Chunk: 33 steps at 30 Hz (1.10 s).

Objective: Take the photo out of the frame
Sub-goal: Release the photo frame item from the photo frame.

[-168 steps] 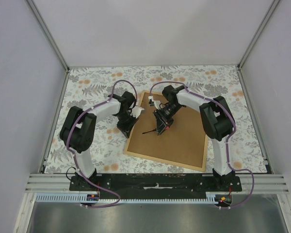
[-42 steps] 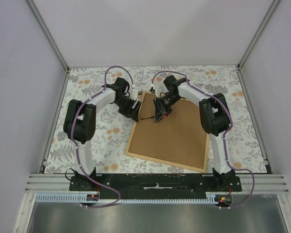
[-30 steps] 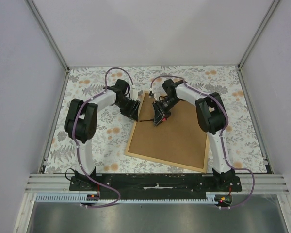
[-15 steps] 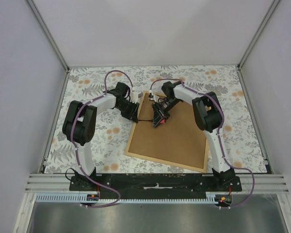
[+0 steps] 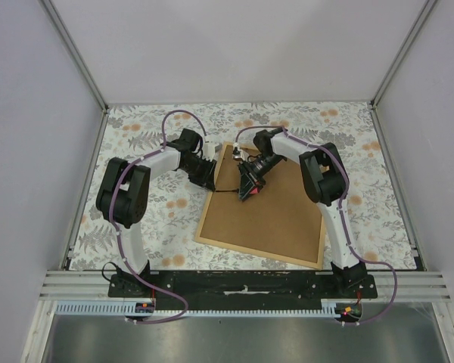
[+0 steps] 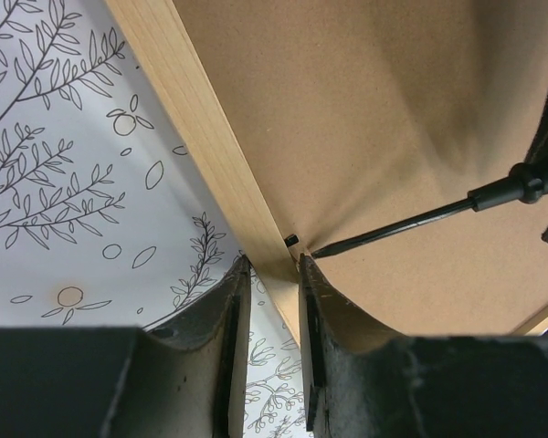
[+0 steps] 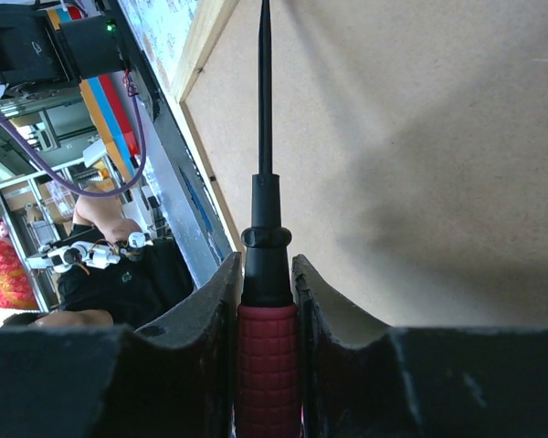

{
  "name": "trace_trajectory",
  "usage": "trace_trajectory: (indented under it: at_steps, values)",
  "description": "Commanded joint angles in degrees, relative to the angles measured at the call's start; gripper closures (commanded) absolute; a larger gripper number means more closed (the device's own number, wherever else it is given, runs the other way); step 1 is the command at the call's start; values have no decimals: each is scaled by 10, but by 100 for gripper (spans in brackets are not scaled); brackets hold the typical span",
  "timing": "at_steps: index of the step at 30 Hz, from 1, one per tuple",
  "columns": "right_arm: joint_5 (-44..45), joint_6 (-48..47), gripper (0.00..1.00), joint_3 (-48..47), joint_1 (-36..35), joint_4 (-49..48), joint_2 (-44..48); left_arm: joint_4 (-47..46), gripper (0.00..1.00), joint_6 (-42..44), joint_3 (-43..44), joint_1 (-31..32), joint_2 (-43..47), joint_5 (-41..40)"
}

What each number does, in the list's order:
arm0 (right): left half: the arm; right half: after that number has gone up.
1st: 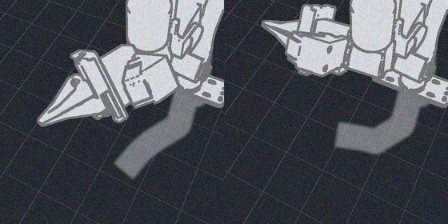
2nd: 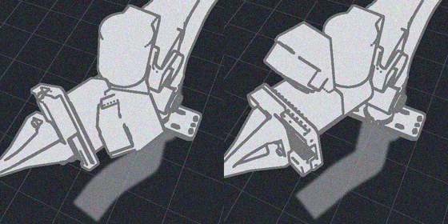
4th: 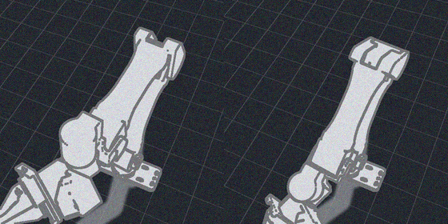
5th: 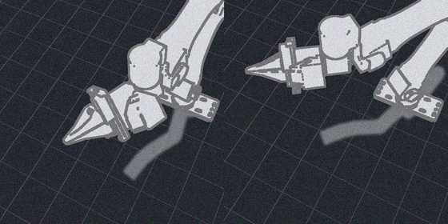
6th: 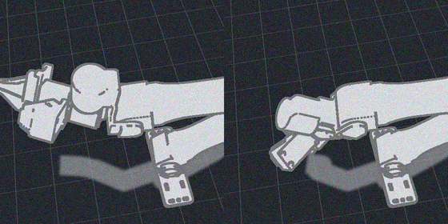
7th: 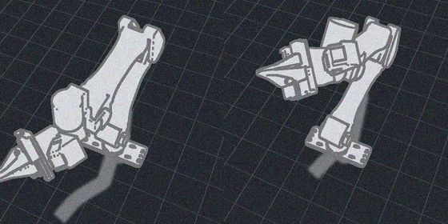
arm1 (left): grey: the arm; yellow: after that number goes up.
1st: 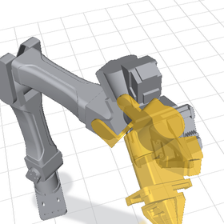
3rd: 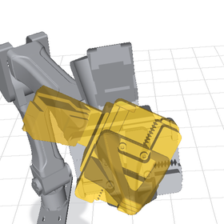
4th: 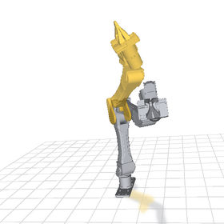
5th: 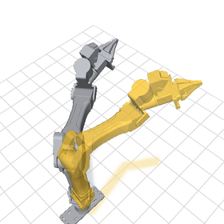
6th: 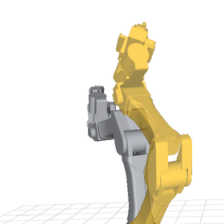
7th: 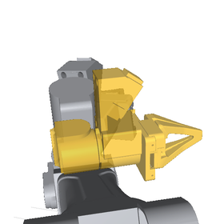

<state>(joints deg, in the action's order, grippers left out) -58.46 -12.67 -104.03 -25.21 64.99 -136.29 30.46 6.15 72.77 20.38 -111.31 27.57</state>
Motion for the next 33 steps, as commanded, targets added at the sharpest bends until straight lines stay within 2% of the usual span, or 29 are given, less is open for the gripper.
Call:
trace_trajectory:
  at_steps: [1, 4, 33]
  values:
    - [-14, 4, 100, -14, 10, 12, -16, -21, 73, -4, -4, 2, 28, -3]
    - [7, 12, 100, -9, 15, 4, -11, -22, 73, -4, -5, 1, 30, -6]
    - [4, 32, 100, -40, 10, -8, -33, -27, 75, -5, -4, 6, 28, 0]
